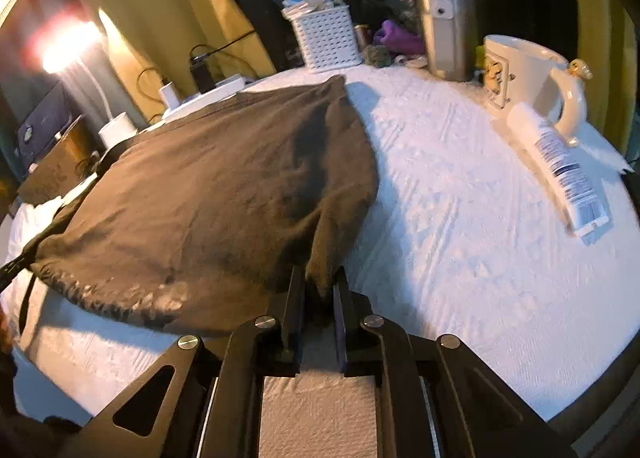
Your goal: Fold small clothes
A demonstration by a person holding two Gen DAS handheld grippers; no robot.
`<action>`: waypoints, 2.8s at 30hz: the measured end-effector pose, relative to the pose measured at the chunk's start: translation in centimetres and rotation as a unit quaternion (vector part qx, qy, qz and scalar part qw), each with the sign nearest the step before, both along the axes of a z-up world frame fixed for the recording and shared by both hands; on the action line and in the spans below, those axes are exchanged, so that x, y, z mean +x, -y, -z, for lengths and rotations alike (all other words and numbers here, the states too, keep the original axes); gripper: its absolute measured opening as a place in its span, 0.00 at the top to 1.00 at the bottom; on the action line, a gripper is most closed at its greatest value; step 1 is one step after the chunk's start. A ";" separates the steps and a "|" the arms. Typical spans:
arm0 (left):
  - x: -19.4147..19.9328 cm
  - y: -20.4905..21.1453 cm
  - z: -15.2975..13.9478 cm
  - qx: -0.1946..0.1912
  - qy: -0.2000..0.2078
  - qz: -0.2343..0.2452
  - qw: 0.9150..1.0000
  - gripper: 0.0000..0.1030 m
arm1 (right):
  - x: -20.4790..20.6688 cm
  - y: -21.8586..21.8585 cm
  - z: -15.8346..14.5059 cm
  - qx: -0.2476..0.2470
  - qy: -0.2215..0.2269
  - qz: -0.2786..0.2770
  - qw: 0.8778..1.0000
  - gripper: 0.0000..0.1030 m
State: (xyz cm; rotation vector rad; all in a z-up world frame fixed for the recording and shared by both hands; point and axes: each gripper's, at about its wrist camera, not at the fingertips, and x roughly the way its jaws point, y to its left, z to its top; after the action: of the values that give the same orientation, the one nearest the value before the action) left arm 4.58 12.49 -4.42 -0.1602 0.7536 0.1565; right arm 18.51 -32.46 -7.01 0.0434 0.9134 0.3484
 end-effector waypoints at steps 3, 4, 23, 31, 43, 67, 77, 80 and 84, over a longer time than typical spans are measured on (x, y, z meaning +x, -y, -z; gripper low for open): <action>-0.3 -0.1 -0.9 0.013 0.005 -0.005 1.000 0.94 | 0.3 0.4 -1.4 -0.003 0.015 0.007 1.000 0.91; -0.4 -0.2 -1.3 0.013 0.008 -0.006 1.000 0.94 | 0.4 0.4 -2.1 -0.009 0.022 0.006 1.000 0.91; -3.2 -1.9 3.7 0.013 -0.091 -0.013 0.996 0.87 | -0.9 0.8 -0.3 -0.118 0.022 -0.002 0.993 0.91; -3.9 -4.5 2.6 0.037 -0.105 -0.070 0.991 0.87 | -0.6 2.5 -1.5 -0.135 0.014 0.035 0.990 0.50; 4.8 -1.3 0.1 0.027 -0.066 -0.003 0.997 0.74 | 2.1 2.6 -5.5 -0.159 0.050 0.068 0.984 0.50; 20.3 -2.5 2.8 0.024 -0.097 0.048 0.994 0.74 | 17.3 -10.1 -3.2 -0.138 0.024 -0.034 0.990 0.50; 25.1 -5.9 4.9 -0.002 -0.125 0.028 0.992 0.67 | 23.7 -12.7 0.6 -0.119 -0.023 -0.046 0.992 0.50; 26.0 -6.5 5.0 -0.002 -0.120 0.024 0.992 0.63 | 25.0 -12.9 1.6 -0.120 -0.025 -0.041 0.992 0.50; 26.9 -6.7 5.0 0.006 -0.110 0.019 0.994 0.63 | 26.4 -13.3 1.8 -0.114 -0.021 -0.043 0.992 0.50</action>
State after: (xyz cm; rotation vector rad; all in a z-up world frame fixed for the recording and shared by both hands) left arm 31.46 19.18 -9.39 -0.1187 0.9738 0.1445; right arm 44.87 -19.15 -8.81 -0.2000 0.9947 0.3226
